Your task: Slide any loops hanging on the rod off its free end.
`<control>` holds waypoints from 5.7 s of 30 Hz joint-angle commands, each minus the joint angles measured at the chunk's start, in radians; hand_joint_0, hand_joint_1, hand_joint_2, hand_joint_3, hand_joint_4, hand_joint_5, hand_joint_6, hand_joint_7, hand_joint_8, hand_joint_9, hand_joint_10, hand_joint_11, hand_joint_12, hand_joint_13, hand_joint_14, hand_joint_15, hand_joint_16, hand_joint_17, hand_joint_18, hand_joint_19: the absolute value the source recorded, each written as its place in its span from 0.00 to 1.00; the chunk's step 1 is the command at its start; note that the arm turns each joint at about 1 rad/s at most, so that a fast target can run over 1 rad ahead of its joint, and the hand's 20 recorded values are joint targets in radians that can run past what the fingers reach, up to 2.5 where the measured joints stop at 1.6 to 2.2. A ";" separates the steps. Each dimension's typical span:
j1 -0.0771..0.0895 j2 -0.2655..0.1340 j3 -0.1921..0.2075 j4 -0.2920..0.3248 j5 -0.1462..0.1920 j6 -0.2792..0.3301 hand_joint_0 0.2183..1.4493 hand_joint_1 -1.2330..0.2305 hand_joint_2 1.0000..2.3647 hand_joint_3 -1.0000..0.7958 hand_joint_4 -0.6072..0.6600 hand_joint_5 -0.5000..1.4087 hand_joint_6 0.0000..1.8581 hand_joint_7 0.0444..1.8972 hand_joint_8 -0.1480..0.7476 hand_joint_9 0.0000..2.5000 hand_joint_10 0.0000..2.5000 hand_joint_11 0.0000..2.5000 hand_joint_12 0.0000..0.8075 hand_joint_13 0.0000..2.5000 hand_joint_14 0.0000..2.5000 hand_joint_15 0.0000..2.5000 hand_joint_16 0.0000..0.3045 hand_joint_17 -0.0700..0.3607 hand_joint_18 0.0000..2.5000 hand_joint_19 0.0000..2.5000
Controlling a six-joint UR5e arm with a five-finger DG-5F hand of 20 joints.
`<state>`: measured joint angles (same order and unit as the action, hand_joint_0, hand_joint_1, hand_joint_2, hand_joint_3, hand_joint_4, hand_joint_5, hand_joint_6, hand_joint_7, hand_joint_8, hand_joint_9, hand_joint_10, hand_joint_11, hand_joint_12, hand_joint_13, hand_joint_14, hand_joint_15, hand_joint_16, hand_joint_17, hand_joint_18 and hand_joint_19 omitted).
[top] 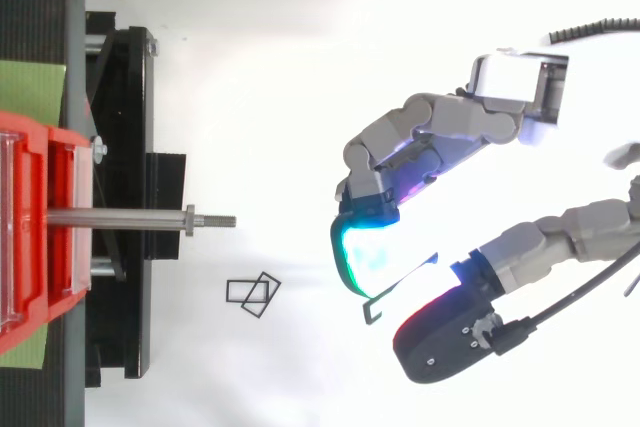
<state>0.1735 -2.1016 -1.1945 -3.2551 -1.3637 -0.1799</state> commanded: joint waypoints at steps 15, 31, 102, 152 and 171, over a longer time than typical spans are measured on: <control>0.000 0.000 0.001 -0.002 0.002 0.000 0.24 0.30 0.00 0.28 0.58 0.16 0.44 0.58 0.43 0.29 0.00 0.05 0.29 0.25 0.00 0.00 0.13 0.37 0.21 0.04; 0.001 0.000 0.000 -0.005 0.002 0.002 0.23 0.37 0.00 0.28 0.60 0.17 0.42 0.58 0.44 0.29 0.00 0.04 0.30 0.25 0.00 0.00 0.13 0.37 0.21 0.04; 0.008 -0.002 0.000 0.008 0.002 -0.012 0.35 0.44 0.00 0.28 0.57 0.15 0.46 0.64 0.47 0.32 0.00 0.01 0.24 0.22 0.00 0.00 0.11 0.33 0.16 0.02; 0.000 -0.002 0.000 0.006 0.003 -0.012 0.35 0.49 0.00 0.29 0.55 0.14 0.47 0.63 0.43 0.31 0.00 0.04 0.27 0.20 0.00 0.00 0.11 0.34 0.12 0.01; 0.000 -0.002 0.000 0.008 0.002 -0.012 0.35 0.49 0.00 0.30 0.55 0.14 0.47 0.63 0.43 0.31 0.00 0.03 0.27 0.20 0.00 0.00 0.11 0.34 0.12 0.01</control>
<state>0.1733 -2.1029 -1.1950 -3.2474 -1.3622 -0.1917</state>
